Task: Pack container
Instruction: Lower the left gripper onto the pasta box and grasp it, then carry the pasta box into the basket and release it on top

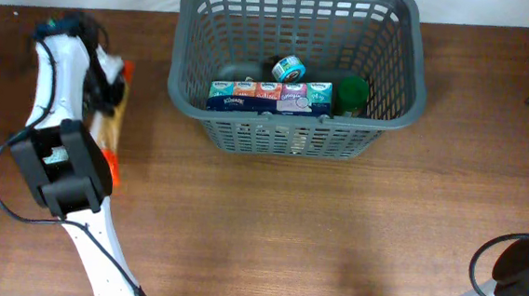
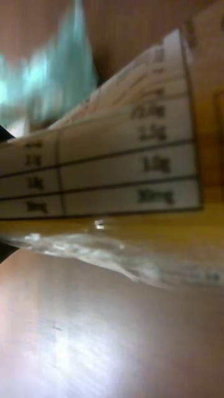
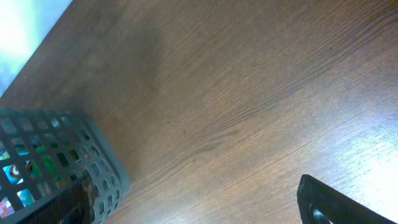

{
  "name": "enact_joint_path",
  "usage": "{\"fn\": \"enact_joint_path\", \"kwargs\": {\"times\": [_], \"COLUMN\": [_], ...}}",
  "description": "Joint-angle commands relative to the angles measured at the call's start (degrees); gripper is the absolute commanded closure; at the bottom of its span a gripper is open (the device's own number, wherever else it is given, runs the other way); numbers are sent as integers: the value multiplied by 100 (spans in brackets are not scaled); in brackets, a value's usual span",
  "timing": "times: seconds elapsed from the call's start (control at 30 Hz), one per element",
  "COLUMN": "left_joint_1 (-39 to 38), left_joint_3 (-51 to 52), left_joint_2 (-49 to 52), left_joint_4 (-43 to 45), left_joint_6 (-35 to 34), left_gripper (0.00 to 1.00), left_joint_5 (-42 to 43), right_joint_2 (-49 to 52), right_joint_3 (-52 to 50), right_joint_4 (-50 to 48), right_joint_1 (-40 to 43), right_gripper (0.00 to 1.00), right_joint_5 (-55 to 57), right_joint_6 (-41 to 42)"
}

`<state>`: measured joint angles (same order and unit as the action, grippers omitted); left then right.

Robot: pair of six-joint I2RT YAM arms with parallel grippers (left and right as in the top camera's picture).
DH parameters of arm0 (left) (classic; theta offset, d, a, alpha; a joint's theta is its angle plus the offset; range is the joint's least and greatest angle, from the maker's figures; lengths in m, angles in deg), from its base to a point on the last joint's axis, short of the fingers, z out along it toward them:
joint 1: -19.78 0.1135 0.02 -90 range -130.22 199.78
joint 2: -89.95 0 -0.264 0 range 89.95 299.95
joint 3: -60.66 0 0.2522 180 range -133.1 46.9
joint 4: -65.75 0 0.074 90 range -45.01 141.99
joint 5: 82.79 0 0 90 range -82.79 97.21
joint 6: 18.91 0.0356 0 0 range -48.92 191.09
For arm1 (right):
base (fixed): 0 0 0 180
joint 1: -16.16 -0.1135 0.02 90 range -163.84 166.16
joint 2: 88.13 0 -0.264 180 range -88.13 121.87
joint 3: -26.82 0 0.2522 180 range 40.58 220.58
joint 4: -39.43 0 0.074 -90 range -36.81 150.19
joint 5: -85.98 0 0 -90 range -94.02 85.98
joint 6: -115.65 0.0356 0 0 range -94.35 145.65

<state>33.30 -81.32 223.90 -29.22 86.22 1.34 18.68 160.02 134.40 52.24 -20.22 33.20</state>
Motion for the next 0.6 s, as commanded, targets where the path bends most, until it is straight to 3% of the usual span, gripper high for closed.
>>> {"fn": "enact_joint_path", "kwargs": {"times": [0.0, 0.17, 0.27, 0.43, 0.57], "left_joint_1": [-63, -476, -1025, -2175, -3014], "left_joint_3": [-1648, -3654, -4562, -5027, -4859], "left_joint_2": [-417, -496, -498, -498, -439], "left_joint_4": [-7, 332, 595, 599, 570], "left_joint_6": [-415, -59, 1008, 3180, 3853], "left_gripper": [98, 98, 98, 98, 99], "left_joint_5": [-251, -249, -190, -219, -251], "right_joint_2": [-37, -37, -37, -37, -37], "right_joint_3": [-20, -20, -20, -20, -20], "right_joint_4": [44, 44, 44, 44, 46], "right_joint_1": [-4, -4, -4, -7, -7], "right_gripper": [4, 3, 3, 3, 3], "right_joint_5": [-52, -50, -50, -48, -50], "right_joint_6": [46, 44, 42, 24, 24]}}
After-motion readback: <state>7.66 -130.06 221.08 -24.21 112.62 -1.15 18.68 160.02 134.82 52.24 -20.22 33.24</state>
